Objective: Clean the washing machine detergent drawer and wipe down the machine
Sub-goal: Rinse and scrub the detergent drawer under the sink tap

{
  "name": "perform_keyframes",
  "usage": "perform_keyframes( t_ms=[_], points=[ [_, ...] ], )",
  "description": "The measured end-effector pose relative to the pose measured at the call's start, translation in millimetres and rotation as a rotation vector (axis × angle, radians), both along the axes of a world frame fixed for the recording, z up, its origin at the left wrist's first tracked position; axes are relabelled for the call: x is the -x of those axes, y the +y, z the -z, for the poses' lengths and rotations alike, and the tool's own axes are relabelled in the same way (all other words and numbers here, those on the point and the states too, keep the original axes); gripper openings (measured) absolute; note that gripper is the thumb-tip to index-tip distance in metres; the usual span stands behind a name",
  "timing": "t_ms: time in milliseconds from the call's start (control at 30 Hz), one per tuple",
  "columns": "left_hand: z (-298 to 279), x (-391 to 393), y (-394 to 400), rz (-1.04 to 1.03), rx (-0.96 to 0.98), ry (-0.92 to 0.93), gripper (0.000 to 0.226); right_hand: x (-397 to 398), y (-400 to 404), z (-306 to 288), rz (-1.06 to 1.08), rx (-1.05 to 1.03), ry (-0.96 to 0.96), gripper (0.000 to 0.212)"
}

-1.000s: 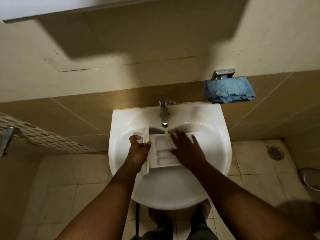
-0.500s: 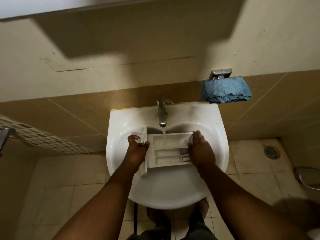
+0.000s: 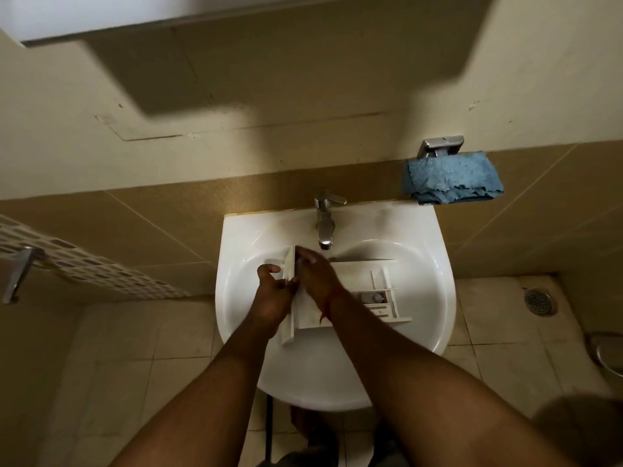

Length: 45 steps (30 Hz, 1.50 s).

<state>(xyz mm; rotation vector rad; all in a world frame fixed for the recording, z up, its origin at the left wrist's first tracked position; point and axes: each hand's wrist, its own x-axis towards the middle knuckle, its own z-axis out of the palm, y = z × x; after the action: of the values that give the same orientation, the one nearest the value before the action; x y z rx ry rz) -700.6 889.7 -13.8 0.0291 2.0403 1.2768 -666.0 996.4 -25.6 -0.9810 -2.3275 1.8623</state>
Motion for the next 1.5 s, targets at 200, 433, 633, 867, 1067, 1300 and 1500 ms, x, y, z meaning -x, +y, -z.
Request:
perform_keyframes(
  t_ms=[200,433,633,867,1067,1300,1500],
  points=[
    [0.5,0.9,-1.4,-0.006,0.002,0.012,0.042,-81.6,-18.2,35.9,-0.461,-0.618,0.158,0.058],
    [-0.2,0.5,-3.0,0.045,0.021,0.044,0.040,-66.0,-15.4,31.1,-0.534,-0.795,0.030,0.068],
    [-1.4,2.0,-1.9,0.005,0.014,0.022,0.039,-93.5,-18.0,32.8,-0.536,-0.812,0.019,0.061],
    [-0.5,1.9,-0.9,0.003,-0.002,0.001,0.037,-99.4,52.2,19.9,-0.519,-0.888,-0.357,0.054],
    [0.1,0.8,-1.6,0.002,0.011,0.038,0.036,-42.5,15.9,11.4,-0.511,-0.350,-0.248,0.037],
    [1.3,2.0,-2.1,-0.011,-0.010,-0.004,0.036,-84.8,92.7,24.9,-0.664,-0.525,-0.599,0.070],
    [0.5,1.8,-2.1,0.003,-0.013,0.004,0.036,-26.5,61.1,5.9,0.167,0.044,-0.192,0.021]
  ],
)
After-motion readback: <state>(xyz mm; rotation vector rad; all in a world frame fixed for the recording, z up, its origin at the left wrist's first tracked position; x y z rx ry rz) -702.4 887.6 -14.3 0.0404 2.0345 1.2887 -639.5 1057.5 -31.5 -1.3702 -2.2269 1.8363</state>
